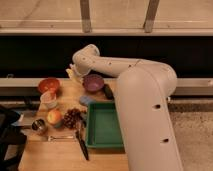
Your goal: Place banana in purple bowl
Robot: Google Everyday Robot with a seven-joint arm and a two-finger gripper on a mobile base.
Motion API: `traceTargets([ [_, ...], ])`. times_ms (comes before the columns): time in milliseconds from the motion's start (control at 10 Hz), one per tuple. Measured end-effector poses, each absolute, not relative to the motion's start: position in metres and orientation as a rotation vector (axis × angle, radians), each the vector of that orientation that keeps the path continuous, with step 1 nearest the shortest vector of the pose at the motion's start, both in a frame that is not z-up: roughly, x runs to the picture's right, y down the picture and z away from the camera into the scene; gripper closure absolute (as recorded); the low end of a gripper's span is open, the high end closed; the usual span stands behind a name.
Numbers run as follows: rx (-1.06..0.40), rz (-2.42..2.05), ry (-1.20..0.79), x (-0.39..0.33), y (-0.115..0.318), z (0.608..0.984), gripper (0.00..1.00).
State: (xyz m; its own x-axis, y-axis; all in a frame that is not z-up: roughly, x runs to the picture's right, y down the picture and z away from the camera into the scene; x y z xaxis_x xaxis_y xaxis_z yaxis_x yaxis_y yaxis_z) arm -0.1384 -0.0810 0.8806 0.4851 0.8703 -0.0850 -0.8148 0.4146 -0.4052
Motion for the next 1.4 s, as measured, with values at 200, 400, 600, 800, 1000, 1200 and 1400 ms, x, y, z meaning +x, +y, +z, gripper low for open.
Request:
traceTargets([
  [200, -0.385, 1.131, -0.108, -0.104, -0.078, 0.871, 0.89],
  [400, -0.369, 1.200, -0.056, -0.075, -0.071, 0.872, 0.89],
  [600, -0.370, 1.245, -0.010, -0.059, -0.062, 0.886, 0.89],
  [800, -0.406, 1.273, 0.017, -0.058, -0.061, 0.911, 0.82],
  [1000, -0.436, 1.272, -0.005, -0.072, -0.057, 0.926, 0.62],
  [1200, -0.437, 1.279, -0.019, -0.076, -0.058, 0.929, 0.48],
  [1400, -0.437, 1.280, -0.019, -0.075, -0.058, 0.929, 0.48],
])
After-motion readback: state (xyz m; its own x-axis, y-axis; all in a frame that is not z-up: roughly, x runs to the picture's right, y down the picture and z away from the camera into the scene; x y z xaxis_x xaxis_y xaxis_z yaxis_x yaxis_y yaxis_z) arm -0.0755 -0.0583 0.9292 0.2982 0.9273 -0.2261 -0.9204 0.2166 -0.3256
